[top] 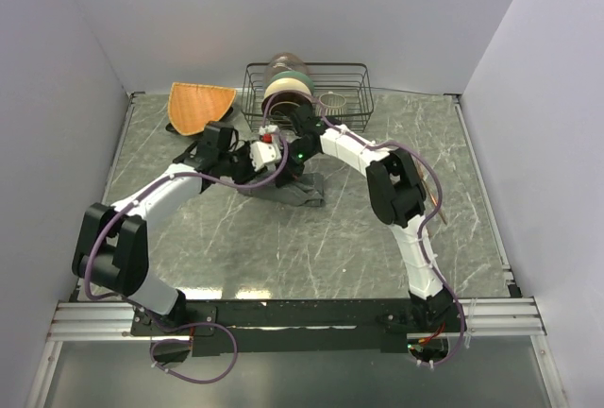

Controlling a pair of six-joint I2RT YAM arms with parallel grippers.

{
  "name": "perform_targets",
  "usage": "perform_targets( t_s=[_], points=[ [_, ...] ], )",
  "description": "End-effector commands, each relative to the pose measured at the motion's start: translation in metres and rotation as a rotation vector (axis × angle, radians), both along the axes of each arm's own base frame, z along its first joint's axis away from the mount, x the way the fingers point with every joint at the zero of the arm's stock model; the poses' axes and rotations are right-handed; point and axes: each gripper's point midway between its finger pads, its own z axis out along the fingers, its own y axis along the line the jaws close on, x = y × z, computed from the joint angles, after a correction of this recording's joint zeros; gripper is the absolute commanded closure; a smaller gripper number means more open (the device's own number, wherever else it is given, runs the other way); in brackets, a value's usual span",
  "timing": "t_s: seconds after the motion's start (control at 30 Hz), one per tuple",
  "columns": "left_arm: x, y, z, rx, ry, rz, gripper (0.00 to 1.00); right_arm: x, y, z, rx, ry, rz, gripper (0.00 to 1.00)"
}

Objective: Fold the napkin into a case and place the utensils inside
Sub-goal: Turn over the smaller rectangle-folded napkin at the center of the board.

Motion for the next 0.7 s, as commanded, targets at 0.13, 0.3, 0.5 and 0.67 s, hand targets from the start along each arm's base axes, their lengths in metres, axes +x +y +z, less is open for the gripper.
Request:
perform_targets(
  t_s=[0.13, 0.3, 0.5, 0.67],
  points=[
    [0.032, 0.042, 0.084, -0.236, 0.001, 0.297, 0.53, 0.037, -0.005, 0.064, 0.000, -0.325, -0.056, 1.00],
    [0.045, 0.083, 0.107, -0.327, 0.002, 0.522, 0.52, 0.039, -0.006, 0.072, -0.038, -0.557, -0.053, 1.00],
    [0.049, 0.121, 0.099, -0.368, 0.072, 0.698, 0.54, 0.038, -0.011, 0.054, -0.147, -0.893, -0.074, 1.00],
    [0.040, 0.136, 0.076, -0.378, 0.178, 0.760, 0.54, 0.012, -0.004, 0.035, -0.159, -1.125, -0.055, 1.00]
  ],
)
